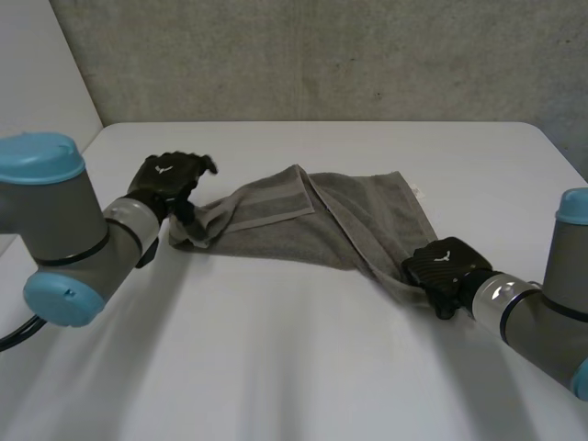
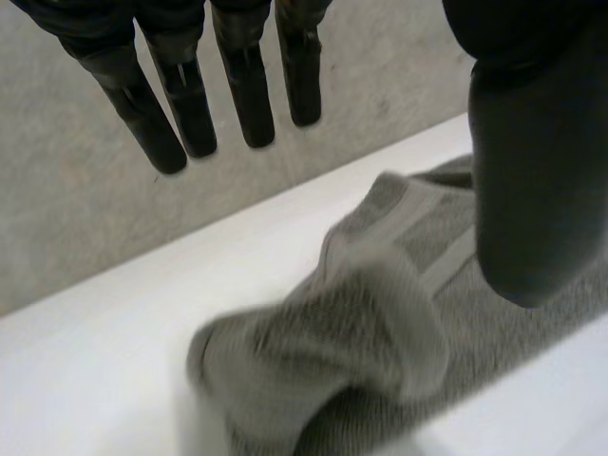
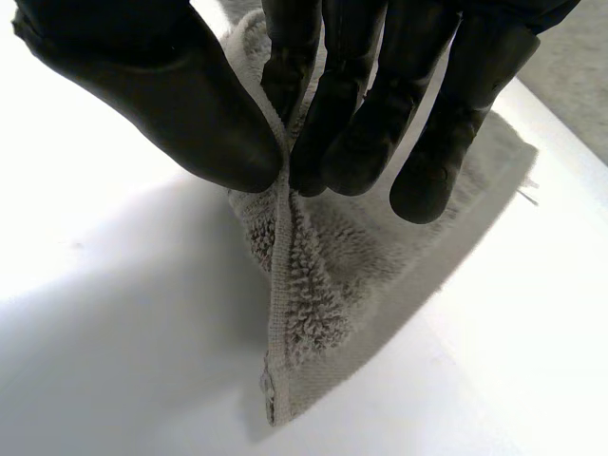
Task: Fold the towel.
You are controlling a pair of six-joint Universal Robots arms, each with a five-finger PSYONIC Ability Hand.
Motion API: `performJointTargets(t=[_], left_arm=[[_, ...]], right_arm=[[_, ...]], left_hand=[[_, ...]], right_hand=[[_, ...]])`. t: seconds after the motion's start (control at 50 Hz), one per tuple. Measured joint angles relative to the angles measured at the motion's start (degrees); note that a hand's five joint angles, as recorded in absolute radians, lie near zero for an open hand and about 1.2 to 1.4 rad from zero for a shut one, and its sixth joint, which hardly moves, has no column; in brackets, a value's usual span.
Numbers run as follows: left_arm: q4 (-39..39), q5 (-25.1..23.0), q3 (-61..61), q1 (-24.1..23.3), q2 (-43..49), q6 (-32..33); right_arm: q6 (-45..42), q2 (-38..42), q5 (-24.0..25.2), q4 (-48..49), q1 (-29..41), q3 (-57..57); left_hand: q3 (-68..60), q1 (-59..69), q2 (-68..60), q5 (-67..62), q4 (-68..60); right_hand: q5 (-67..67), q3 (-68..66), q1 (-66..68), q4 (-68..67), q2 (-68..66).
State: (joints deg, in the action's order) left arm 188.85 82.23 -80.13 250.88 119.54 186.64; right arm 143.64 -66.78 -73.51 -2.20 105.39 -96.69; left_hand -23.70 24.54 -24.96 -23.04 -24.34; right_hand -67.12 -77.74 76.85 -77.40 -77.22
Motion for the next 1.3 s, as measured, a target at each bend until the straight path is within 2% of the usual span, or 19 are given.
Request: performJointTargets(t=[0.12,0.26,0.4,0.56,0.76,0.9,1.16,1.3], left_arm=[[-0.74,-1.59,5.71,-2.29,3.62,1.49],[-4.26,-2.39,18.23,-6.13,14.02,6.92],[-6.69,-1.37,28.07,-7.9,22.84,14.09],[-7.88,1.64,31.69,-7.63,26.97,19.14],[-8.08,4.96,30.41,-7.37,26.92,23.67],[-8.08,6.15,26.73,-6.51,23.33,24.06],[-10.55,3.98,13.55,-5.19,9.9,23.8],[-11.49,1.65,11.31,-3.03,8.36,24.26]], right_arm=[[0.38,-0.74,0.03,1.1,-1.4,-0.91],[0.44,-0.71,0.19,1.45,-1.73,-1.95],[0.41,-0.63,0.58,1.43,-1.58,-2.57],[0.37,-0.42,0.81,1.48,-1.46,-2.77],[0.32,-0.01,0.84,1.51,-1.26,-2.8],[0.31,0.2,0.86,1.5,-1.34,-2.8],[0.25,0.39,0.92,1.5,-1.45,-2.62],[0.23,0.69,0.92,1.5,-1.24,-2.62]], left_hand=[[2.97,-2.67,3.12,3.39,2.33],[3.13,-2.72,3.4,3.47,2.33],[3.15,-2.72,3.39,3.47,2.33],[2.99,-2.72,3.3,2.5,2.32],[-1.92,1.15,-0.66,-3.05,-1.32],[-2.11,1.28,-0.66,-3.21,-1.43],[-2.11,1.28,-0.66,-3.19,-1.43],[-2.57,1.68,-0.83,-3.57,-1.51]], right_hand=[[0.0,0.0,0.0,0.0,0.0],[0.0,0.0,0.0,0.0,0.0],[0.0,0.0,0.0,0.0,0.0],[0.0,0.0,0.0,0.0,0.0],[0.0,0.0,0.0,0.0,0.0],[0.0,0.0,0.0,0.0,0.0],[0.0,0.0,0.0,0.0,0.0],[0.0,0.0,0.0,0.0,0.0]])
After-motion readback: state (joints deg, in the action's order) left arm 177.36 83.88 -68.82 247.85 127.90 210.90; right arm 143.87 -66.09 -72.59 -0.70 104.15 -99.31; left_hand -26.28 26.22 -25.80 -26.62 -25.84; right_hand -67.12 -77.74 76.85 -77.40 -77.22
